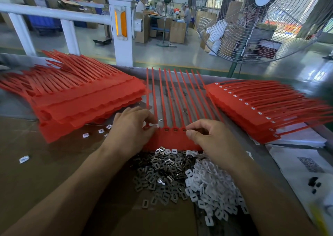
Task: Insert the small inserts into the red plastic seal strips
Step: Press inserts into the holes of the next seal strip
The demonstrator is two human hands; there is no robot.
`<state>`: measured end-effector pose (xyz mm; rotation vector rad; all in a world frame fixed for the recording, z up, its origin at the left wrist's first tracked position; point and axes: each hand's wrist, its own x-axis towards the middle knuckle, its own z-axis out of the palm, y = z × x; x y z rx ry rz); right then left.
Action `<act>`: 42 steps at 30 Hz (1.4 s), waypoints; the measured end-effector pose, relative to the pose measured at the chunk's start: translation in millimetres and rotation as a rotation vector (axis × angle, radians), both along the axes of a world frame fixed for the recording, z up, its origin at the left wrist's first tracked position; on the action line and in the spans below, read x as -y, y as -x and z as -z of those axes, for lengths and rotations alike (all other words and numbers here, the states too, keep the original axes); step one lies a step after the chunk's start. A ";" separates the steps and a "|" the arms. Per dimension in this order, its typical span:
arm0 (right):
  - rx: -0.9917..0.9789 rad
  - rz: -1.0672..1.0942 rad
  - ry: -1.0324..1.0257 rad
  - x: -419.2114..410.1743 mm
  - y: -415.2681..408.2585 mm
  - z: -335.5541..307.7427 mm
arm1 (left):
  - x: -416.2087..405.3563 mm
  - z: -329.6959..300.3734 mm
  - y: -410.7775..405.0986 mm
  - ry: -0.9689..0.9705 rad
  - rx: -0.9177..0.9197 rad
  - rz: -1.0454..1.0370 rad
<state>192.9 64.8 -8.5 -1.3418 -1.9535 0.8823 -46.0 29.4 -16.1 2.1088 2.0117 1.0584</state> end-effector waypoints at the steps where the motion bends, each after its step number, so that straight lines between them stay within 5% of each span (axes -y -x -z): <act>1: 0.011 -0.002 -0.002 -0.4 -0.1 0.6 | -0.8 1.2 -0.3 0.016 0.000 -0.009; 24: 0.109 -0.047 -0.040 -1.4 0.6 2.3 | -1.9 7.7 -7.2 0.048 -0.121 -0.083; 42: 0.224 -0.179 -0.067 10.5 13.7 -4.0 | 12.2 -12.0 -37.3 0.145 -0.686 -0.044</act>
